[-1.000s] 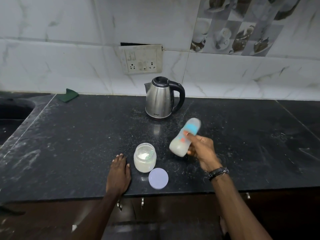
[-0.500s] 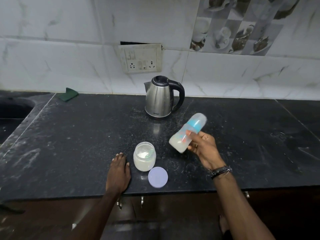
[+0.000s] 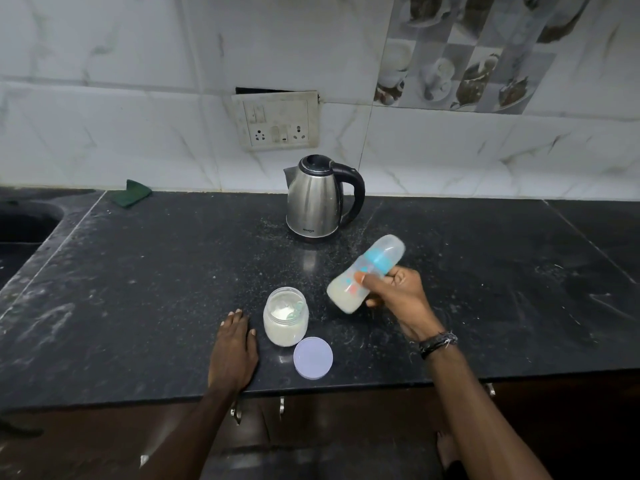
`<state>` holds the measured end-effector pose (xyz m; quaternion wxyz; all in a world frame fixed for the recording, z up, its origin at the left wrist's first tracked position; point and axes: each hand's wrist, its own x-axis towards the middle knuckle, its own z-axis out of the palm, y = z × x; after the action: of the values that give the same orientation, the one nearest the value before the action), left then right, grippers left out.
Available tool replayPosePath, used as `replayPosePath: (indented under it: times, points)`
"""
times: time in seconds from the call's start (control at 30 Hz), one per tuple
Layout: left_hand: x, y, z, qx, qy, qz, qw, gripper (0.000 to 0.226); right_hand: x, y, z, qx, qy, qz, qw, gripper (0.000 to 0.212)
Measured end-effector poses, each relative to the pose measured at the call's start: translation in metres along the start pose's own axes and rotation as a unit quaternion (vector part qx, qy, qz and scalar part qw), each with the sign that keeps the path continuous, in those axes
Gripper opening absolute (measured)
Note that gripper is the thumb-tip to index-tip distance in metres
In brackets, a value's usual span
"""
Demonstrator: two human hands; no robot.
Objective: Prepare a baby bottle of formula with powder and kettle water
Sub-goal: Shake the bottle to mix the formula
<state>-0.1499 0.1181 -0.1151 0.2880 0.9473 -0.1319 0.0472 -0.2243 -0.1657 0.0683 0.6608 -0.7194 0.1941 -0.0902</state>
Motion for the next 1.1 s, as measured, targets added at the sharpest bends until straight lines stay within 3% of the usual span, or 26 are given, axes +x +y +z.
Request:
replayPosePath:
  times: [0.07, 0.13, 0.27, 0.37, 0.5, 0.6, 0.73, 0.8, 0.87, 0.93, 1.03, 1.1]
  points:
    - [-0.0008, 0.0008, 0.0000, 0.000, 0.000, -0.004, 1.000, 0.038, 0.0009, -0.0049, -0.0011, -0.026, 0.007, 0.004, 1.000, 0.025]
    - [-0.0007, 0.0013, -0.0014, -0.005, 0.004, -0.003, 1.000, 0.042, -0.0011, -0.0054, 0.0000, -0.067, -0.040, 0.005, 0.997, 0.031]
    - [-0.0012, 0.0016, -0.0015, -0.005, 0.001, -0.001, 1.000, 0.045, -0.0002, -0.0024, 0.0023, -0.037, 0.016, -0.012, 0.999, 0.030]
    - [-0.0021, 0.0016, -0.0025, -0.010, 0.004, -0.005, 1.000, 0.050, -0.0012, -0.0028, 0.0035, -0.081, -0.035, 0.007, 0.996, 0.033]
    - [-0.0016, 0.0028, -0.0025, -0.007, -0.001, -0.007, 1.000, 0.051, 0.0019, -0.0007, 0.0041, -0.051, 0.026, -0.005, 0.998, 0.030]
    - [-0.0014, 0.0011, -0.0030, -0.011, 0.003, -0.005, 1.000, 0.052, 0.0000, -0.0025, 0.0053, -0.087, -0.025, 0.017, 0.996, 0.034]
    - [-0.0013, 0.0012, -0.0011, -0.008, -0.006, -0.007, 1.000, 0.051, 0.0025, 0.0007, 0.0049, -0.072, 0.032, 0.001, 0.997, 0.033]
    - [-0.0015, 0.0003, -0.0017, -0.010, -0.003, -0.010, 1.000, 0.051, 0.0011, -0.0013, 0.0044, -0.110, -0.009, 0.014, 0.994, 0.036]
    - [-0.0007, 0.0004, -0.0021, -0.009, 0.001, -0.004, 1.000, 0.052, -0.0004, 0.0010, 0.0053, -0.103, -0.017, 0.008, 0.994, 0.029]
    - [-0.0008, 0.0015, -0.0016, -0.009, -0.001, -0.002, 1.000, 0.048, 0.0023, 0.0021, 0.0050, -0.084, 0.024, -0.001, 0.996, 0.024]
    - [-0.0019, -0.0008, -0.0008, -0.007, -0.001, -0.007, 1.000, 0.041, 0.0021, -0.0001, 0.0055, -0.120, -0.014, 0.010, 0.993, 0.027]
    - [0.0001, -0.0015, -0.0007, -0.007, 0.004, 0.003, 1.000, 0.043, 0.0019, -0.0007, 0.0056, -0.094, 0.000, 0.006, 0.996, 0.025]
